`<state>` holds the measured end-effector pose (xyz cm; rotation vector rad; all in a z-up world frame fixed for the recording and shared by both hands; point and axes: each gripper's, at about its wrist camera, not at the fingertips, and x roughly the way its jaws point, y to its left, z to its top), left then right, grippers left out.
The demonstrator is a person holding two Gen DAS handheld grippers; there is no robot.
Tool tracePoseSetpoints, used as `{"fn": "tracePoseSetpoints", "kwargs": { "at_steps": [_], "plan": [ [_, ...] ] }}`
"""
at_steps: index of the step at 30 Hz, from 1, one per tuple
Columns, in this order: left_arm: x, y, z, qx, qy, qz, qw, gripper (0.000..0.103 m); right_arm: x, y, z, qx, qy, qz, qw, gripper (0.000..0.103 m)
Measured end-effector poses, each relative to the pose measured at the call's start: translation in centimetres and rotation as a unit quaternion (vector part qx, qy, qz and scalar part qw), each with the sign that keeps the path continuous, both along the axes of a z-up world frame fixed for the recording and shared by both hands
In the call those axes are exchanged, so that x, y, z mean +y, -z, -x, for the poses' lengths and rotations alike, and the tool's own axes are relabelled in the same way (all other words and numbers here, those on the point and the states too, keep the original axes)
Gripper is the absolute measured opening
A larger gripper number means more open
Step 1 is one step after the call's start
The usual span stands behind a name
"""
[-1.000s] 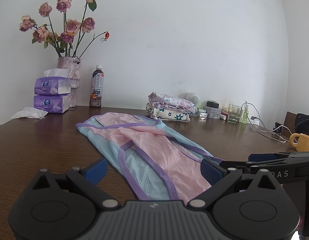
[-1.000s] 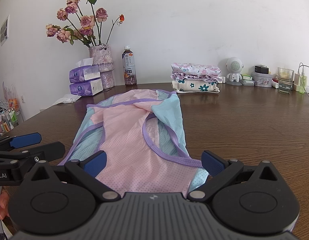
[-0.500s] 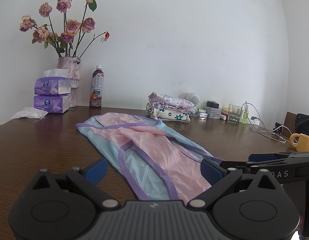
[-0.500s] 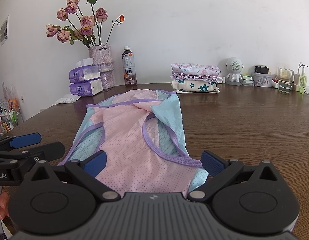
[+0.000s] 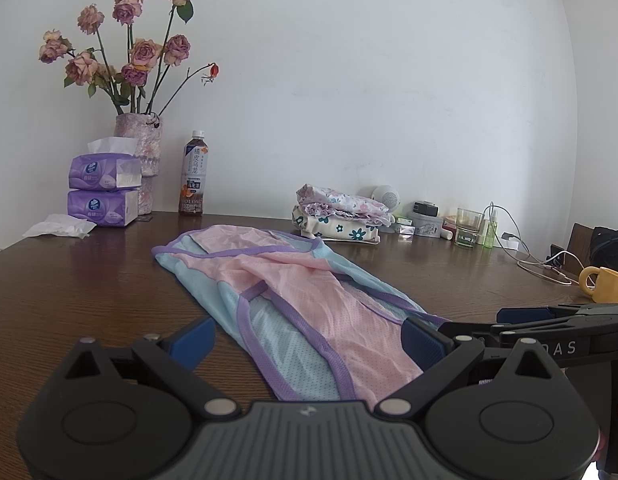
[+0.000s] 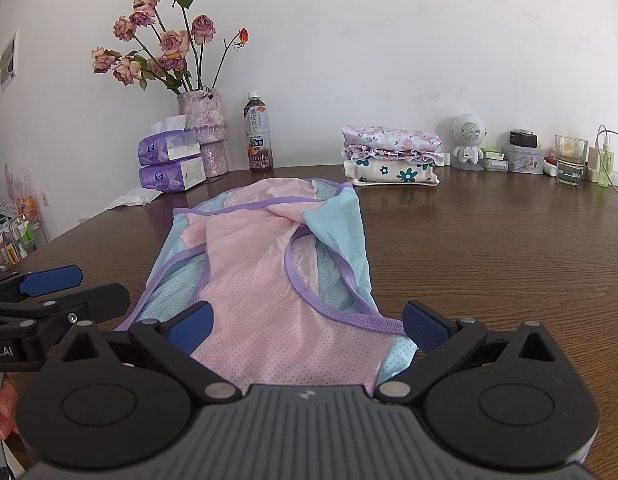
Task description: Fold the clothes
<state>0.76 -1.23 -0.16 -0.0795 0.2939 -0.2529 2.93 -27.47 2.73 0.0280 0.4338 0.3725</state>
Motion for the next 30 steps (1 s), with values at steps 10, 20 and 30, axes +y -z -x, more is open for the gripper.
{"fn": "tracePoseSetpoints", "kwargs": {
  "at_steps": [10,20,30],
  "plan": [
    [-0.10,-0.04,-0.01,0.000,0.000,-0.001,1.0000,0.100,0.04,-0.01,0.00,0.001,0.000,0.000,1.000,0.103],
    [-0.06,-0.02,0.06,-0.001,-0.001,0.000,1.0000,0.100,0.03,0.00,0.00,0.000,0.001,-0.001,1.000,0.103],
    [0.00,-0.02,-0.03,0.003,0.001,0.000,1.0000,0.100,-0.13,-0.02,0.04,-0.003,0.001,-0.005,1.000,0.103]
  ]
}}
